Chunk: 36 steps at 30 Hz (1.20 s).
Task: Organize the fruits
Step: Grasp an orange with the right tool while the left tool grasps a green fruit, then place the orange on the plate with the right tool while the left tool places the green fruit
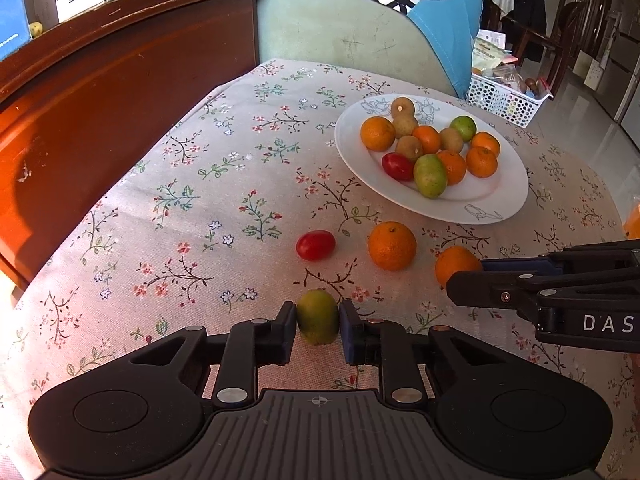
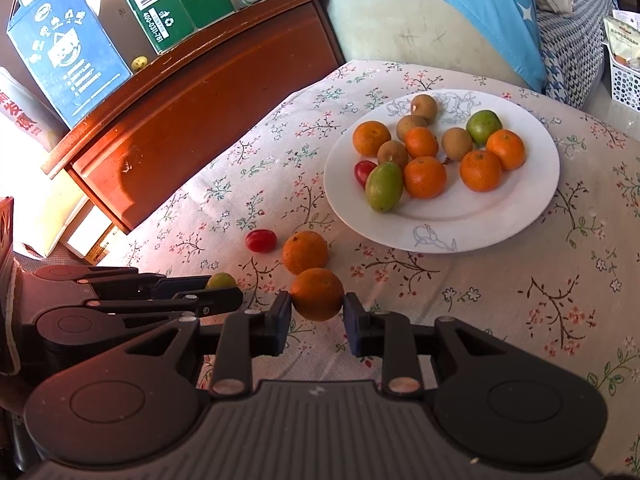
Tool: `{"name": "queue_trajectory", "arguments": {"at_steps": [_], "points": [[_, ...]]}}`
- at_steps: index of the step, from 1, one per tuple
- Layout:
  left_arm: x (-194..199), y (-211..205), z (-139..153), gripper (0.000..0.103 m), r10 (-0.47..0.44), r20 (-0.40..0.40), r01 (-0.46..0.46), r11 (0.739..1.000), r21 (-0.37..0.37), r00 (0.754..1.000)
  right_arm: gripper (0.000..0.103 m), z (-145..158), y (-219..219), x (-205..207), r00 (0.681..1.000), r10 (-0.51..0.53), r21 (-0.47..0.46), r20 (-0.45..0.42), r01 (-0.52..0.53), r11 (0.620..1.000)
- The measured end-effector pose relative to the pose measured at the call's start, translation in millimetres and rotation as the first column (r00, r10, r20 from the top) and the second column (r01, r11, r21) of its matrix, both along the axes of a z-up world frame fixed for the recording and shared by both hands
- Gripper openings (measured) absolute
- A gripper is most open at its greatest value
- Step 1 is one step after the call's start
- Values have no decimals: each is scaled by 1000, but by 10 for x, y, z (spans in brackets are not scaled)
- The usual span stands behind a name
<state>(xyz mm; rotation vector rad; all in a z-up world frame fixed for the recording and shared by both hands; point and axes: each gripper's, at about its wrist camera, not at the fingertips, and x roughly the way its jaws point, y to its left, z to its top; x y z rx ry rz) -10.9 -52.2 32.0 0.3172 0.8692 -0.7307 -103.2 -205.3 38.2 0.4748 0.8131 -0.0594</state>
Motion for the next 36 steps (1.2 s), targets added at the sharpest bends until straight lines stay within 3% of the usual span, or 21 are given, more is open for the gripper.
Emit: {"name": "queue_trajectory", "arguments": {"at_steps": [8,19,26,36], "points": [[24,-72,303,21,16,31,-11,992,-128,999,28,234,-166,-45,996,-50,26,70,48,998],[50,-545,520,21,-26,27,32,967,-253,999,28,619,-706,-14,978,-140,6,154,141,990],[11,-852,513,21,-66,21,69,960,-272,998,28,647,-968,143,974,-153,-17,165,158,987],[72,-1143,289,21,-96,-11,91,965,-244,995,28,422,-1211,481,981,-149,-9,127,151,988]]}}
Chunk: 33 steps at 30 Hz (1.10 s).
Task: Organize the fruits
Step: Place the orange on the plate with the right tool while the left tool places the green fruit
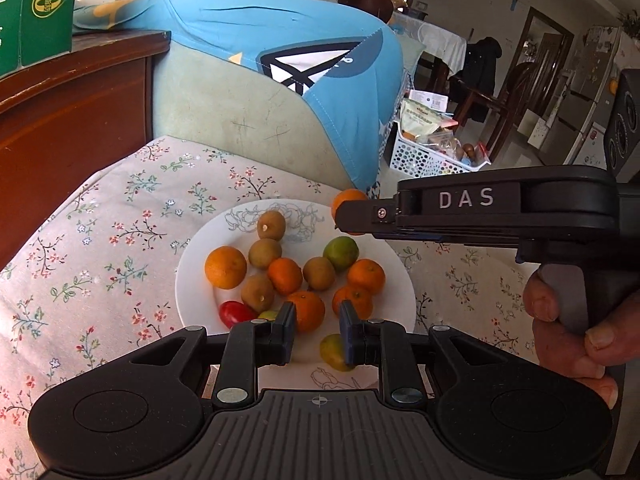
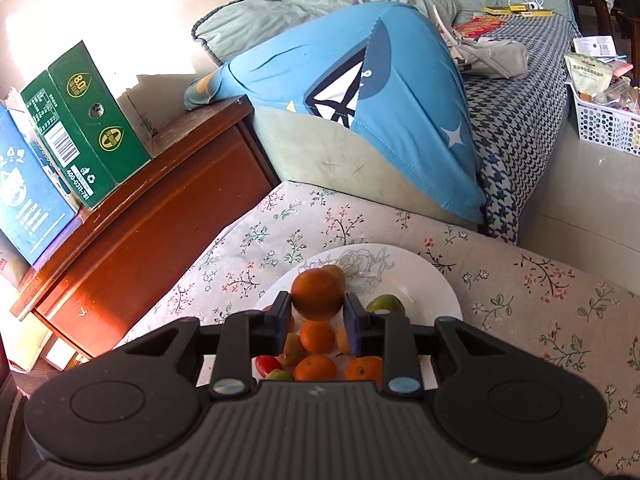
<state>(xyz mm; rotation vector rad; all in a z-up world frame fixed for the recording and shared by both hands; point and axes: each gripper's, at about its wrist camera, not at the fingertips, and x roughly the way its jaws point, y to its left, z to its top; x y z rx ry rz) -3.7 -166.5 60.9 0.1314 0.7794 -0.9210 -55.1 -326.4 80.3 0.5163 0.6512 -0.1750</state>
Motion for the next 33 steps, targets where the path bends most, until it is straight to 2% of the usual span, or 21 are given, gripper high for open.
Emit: {"name": "queue_trajectory", "arguments": {"at_steps": [12,16,22,23,24,26,29,33], "points": [[44,-15,-81,21,34,-20,-33,999,25,999,28,-227,-68,236,999,6,0,-51,-6,1000],[83,30,-84,23,62,-40,-61,998,25,997,32,-238,-78,272,999,-1,-4,-50,1,1000],[132,91,40,26,80,-23,-79,997,14,997,32,-186,-78,233,999,-11,-16,-50,10,1000],[139,104,63,36,87,-21,-86,996,19,996,33,-167,-75,215,999,-8,-18,-47,8,1000],[142,123,82,51,98,-14,-98,995,22,995,34,-149,-69,195,999,-7,-15,-46,6,1000],[131,184,135,65,141,28,-142,989,28,990,39,-121,-57,161,999,-8,-14,-47,8,1000],[140,245,199,68,158,60,-162,985,58,986,43,-65,6,96,999,-3,-43,-52,0,999],[182,356,256,85,184,48,-187,978,90,982,57,10,93,-12,999,-7,-64,-52,4,998]]}}
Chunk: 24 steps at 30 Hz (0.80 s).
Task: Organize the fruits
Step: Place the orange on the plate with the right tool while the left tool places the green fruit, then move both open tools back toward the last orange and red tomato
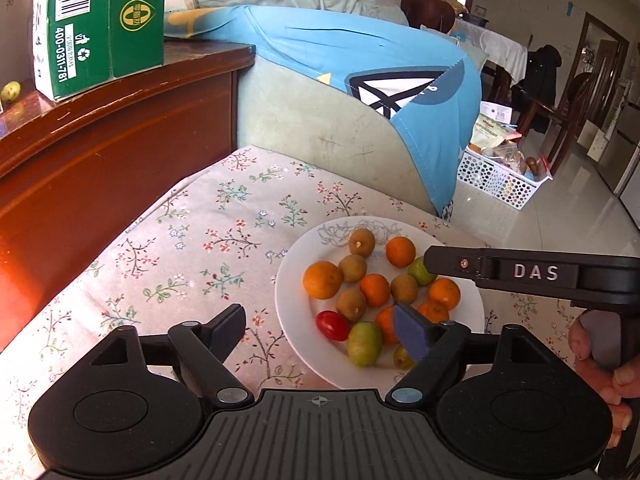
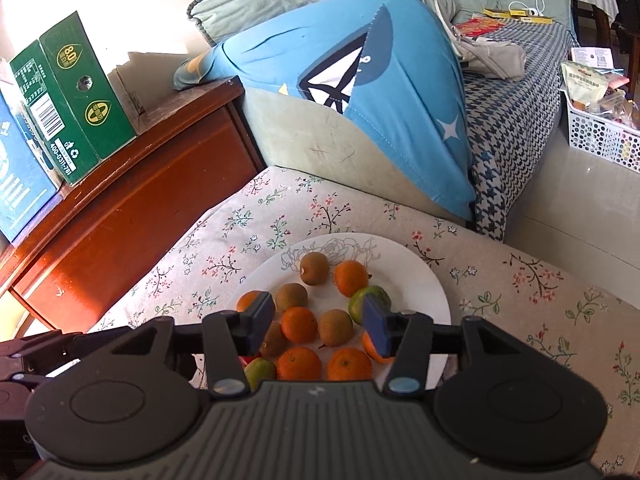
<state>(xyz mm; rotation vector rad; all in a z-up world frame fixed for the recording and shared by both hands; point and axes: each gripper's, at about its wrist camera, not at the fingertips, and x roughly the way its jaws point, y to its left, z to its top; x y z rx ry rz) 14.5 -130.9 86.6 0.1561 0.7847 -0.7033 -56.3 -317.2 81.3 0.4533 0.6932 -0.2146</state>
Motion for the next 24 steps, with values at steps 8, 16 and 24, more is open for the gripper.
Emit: {"name": "queue_trajectory", "arguments": {"at_steps": [8,16,24], "points": [[-11,208,75,86,-10,12,10,998,56,1000,81,121,211,-260,999,-7,11,31,7,1000],[44,485,111,95,-7,20,6,998,69,1000,94,94,549,-428,999,46,21,6,-46,999],[104,676,19,95,-11,-6,11,996,93,1000,93,-37,904,-492,990,137,21,-21,-137,990]]}}
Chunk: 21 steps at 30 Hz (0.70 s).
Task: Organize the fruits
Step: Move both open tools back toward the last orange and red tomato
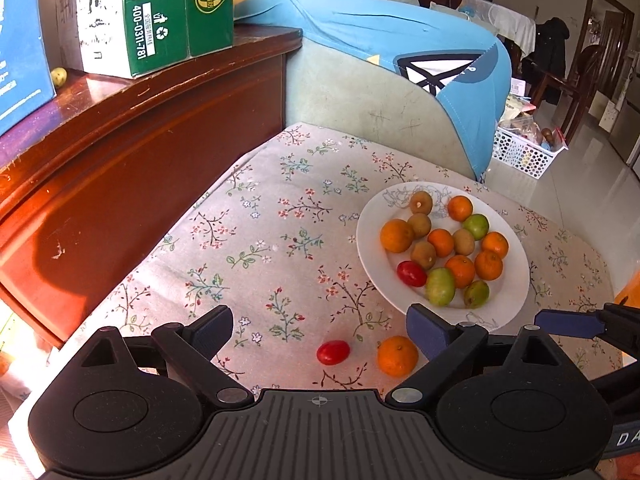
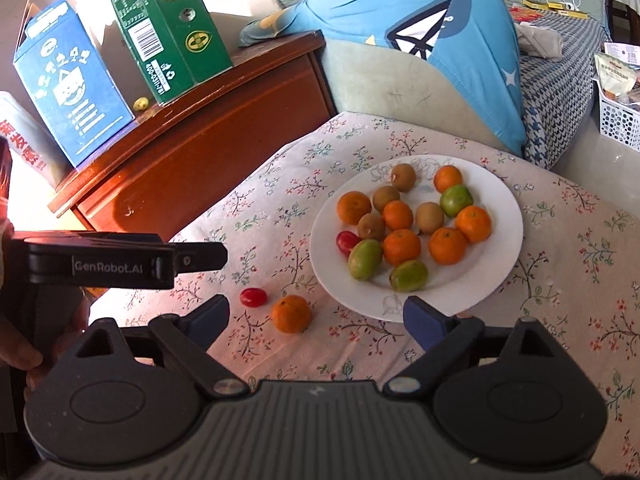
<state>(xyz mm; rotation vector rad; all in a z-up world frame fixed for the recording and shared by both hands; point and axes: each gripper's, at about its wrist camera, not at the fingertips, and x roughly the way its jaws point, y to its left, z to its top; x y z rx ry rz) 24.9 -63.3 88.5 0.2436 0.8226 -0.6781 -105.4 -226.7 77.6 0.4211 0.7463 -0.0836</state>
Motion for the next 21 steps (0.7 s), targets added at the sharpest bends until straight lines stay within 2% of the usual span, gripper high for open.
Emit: {"name": "queue_trajectory", "arguments": {"at_steps": [5,14,18,21], "points": [[24,86,-27,95,33,20,-34,999,24,999,93,-84,165,8,999,43,-5,-19,-43,999],[99,200,-109,95,76,-13,-76,996,50,997,92,-163,315,70,997,71,-47,-29,-72,996],[120,221,-129,95,77,-21,-76,996,53,997,82,-217,345,139,997,76,-53,-30,-78,996],[144,233,-145,95,88,-16,-87,994,60,996,67,-281,373,212,997,74,-69,-32,-77,995]]}}
